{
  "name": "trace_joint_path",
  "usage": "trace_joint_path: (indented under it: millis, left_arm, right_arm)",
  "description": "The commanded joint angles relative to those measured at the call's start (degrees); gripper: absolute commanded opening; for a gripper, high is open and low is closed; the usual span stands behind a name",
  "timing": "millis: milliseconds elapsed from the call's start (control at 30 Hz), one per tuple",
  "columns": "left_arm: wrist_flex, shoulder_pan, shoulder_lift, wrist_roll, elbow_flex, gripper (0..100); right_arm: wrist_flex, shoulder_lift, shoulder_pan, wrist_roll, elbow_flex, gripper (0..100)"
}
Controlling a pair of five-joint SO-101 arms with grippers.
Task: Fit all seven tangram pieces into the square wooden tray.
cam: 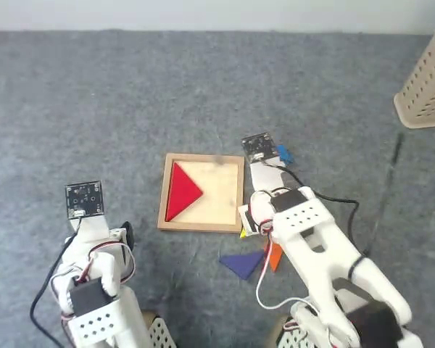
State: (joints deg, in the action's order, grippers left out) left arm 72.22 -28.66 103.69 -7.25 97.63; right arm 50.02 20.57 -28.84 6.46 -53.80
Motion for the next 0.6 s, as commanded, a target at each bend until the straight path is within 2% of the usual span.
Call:
trace_joint_path:
  millis: [0, 133, 300, 367, 567]
  left_arm:
    - [0.2, 0.0, 0.7, 0.5, -1.1, 23]
    - [0.2, 0.0, 0.7, 0.5, -1.1, 23]
    - [0.2, 0.0, 0.7, 0.5, -1.1, 23]
    - [0.2, 0.0, 0.7, 0.5, -1.1, 23]
    - [0.2, 0.0, 0.7, 0.5, -1.1, 23]
  right_arm:
    - [-3.0, -3.6, 2.6, -1.9, 1.0, 19.1]
    - [-3.1, -8.9, 7.1, -2.1, 4.7, 19.1]
    - [-3.0, -16.0, 13.8, -8.8, 10.7, 19.1]
    - [-3.5, -18.6, 15.8, -9.1, 13.7, 19.1]
    - [-0.4, -23.1, 18.2, -9.5, 23.6, 19.5]
